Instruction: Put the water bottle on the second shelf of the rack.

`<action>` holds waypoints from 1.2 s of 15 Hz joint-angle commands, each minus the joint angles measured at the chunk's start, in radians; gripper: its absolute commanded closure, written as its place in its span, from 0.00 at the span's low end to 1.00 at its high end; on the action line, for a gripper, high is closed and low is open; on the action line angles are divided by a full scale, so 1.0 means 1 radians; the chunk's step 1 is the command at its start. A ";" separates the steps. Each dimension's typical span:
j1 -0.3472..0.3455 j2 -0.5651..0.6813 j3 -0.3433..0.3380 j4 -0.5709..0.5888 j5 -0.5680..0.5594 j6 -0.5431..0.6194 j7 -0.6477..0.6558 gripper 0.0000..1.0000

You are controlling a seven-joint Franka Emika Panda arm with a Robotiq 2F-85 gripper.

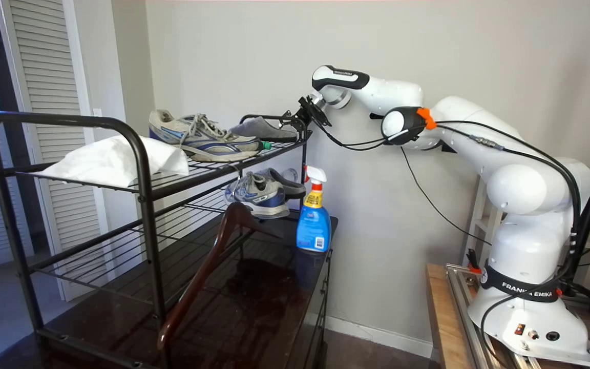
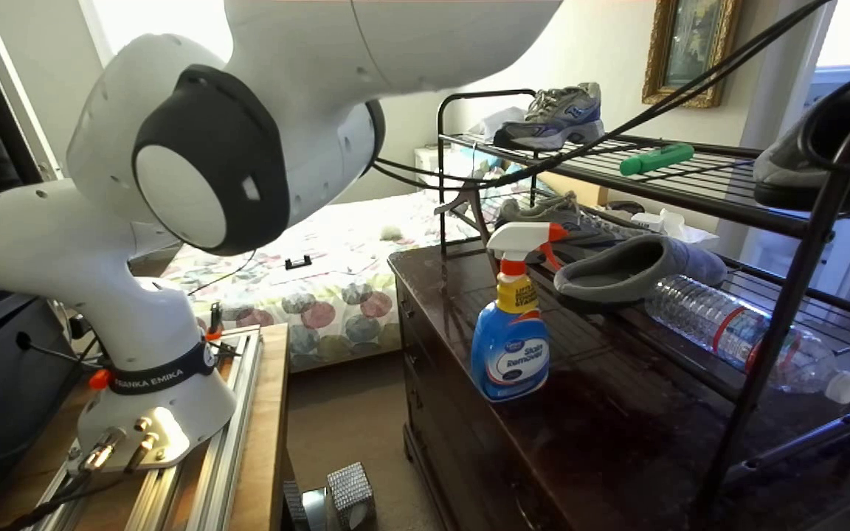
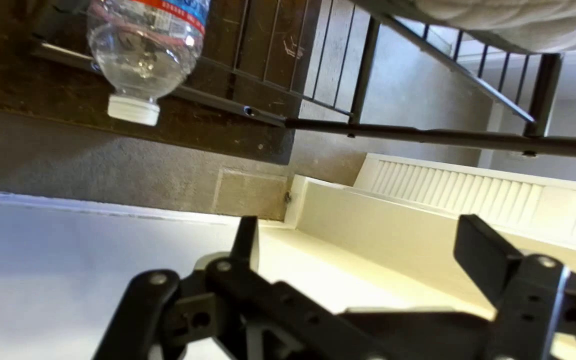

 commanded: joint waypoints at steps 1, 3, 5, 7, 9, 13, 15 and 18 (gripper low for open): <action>0.026 -0.026 -0.014 0.001 -0.019 0.110 -0.095 0.00; 0.034 -0.041 -0.005 0.001 -0.020 0.144 -0.184 0.00; 0.039 -0.060 0.009 0.002 -0.015 0.138 -0.284 0.00; 0.041 -0.084 0.020 0.002 -0.010 0.130 -0.380 0.00; 0.043 -0.103 0.031 0.004 -0.007 0.134 -0.479 0.00; 0.030 -0.145 0.063 0.007 0.001 0.036 -0.677 0.00; 0.023 -0.162 0.074 0.011 0.003 -0.038 -0.767 0.00; 0.011 -0.189 0.091 0.013 0.011 -0.161 -0.893 0.00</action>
